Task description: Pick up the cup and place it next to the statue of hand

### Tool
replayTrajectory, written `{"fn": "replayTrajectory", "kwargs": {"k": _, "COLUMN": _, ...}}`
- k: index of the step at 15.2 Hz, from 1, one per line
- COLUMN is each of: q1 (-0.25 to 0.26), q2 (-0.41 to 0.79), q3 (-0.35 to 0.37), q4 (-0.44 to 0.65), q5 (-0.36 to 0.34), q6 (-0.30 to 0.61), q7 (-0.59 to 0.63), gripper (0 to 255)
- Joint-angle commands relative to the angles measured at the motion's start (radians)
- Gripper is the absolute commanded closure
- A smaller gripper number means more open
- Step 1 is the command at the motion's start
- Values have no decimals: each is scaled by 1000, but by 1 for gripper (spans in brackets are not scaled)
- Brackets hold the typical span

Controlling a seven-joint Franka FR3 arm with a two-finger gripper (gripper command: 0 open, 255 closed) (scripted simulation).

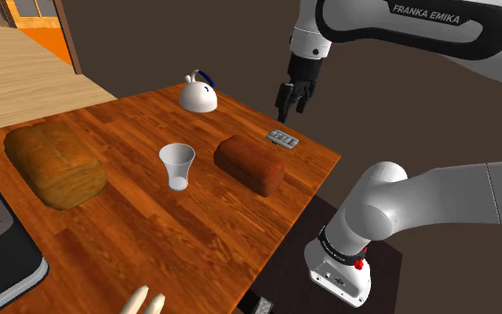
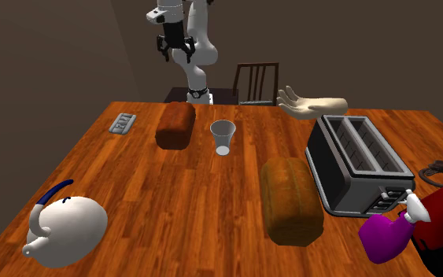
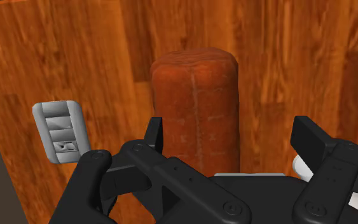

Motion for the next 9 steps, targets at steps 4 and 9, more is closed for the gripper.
{"fn": "replayTrajectory", "kwargs": {"k": 4, "q1": 12, "q2": 66, "q3": 13, "q4": -22, "q5": 48, "q6": 96, "q7": 36, "gripper": 0}}
{"fn": "replayTrajectory", "kwargs": {"k": 9, "q1": 36, "q2": 199, "q3": 35, "q4": -33, "q5": 125, "q6": 255, "q7": 84, "gripper": 0}}
